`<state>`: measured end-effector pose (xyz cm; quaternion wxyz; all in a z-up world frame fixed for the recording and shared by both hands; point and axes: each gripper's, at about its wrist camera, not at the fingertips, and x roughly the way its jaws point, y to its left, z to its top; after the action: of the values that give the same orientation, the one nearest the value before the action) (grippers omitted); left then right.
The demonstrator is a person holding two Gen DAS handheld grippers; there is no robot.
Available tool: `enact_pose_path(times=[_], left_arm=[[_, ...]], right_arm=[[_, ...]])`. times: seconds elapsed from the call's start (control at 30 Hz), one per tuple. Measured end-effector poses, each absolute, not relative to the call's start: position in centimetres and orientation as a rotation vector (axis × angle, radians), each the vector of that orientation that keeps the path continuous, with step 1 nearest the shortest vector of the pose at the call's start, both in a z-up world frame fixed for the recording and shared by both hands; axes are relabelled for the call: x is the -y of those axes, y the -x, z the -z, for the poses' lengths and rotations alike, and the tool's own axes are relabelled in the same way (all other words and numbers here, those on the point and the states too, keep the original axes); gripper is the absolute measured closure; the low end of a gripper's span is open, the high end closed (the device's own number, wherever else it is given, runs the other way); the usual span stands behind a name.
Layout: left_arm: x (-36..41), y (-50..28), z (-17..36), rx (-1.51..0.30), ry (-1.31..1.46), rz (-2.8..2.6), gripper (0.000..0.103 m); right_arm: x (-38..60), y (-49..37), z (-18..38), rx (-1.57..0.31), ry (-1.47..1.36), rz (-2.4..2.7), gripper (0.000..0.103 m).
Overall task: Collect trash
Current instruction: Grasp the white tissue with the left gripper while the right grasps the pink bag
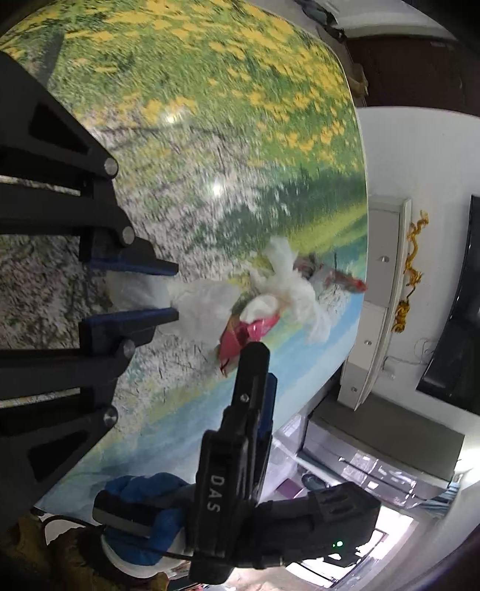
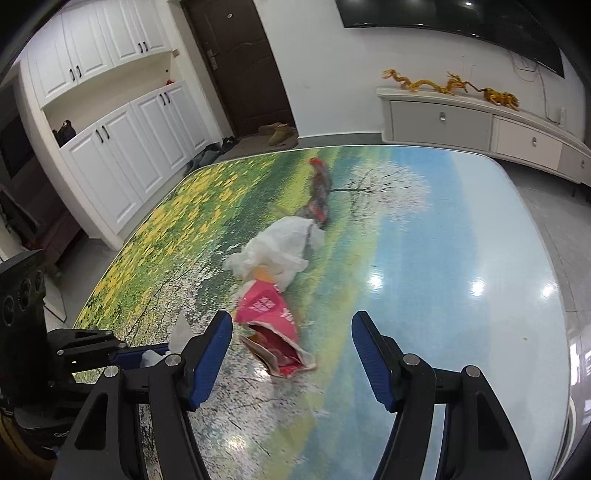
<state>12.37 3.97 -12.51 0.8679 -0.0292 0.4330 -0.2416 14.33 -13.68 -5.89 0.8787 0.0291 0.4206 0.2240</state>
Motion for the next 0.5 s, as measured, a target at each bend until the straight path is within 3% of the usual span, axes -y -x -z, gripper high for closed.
enact_pose_path(times=[0.07, 0.17, 0.5], left_arm=[[-5.2, -11.9, 12.6, -0.892, 0.095, 0.473, 0.087], [-6.6, -12.0, 12.5, -0.884, 0.167, 0.434, 0.087], [-8.3, -9.2, 11.6, -0.875, 0.228, 0.389, 0.087]], right_arm=[[12.9, -14.7, 6.2, -0.889, -0.050, -0.487, 0.043], [12.0, -15.3, 7.0, -0.918, -0.038, -0.511, 0.066], [13.1, -10.6, 5.8, -0.937, -0.033, -0.581, 0.069]])
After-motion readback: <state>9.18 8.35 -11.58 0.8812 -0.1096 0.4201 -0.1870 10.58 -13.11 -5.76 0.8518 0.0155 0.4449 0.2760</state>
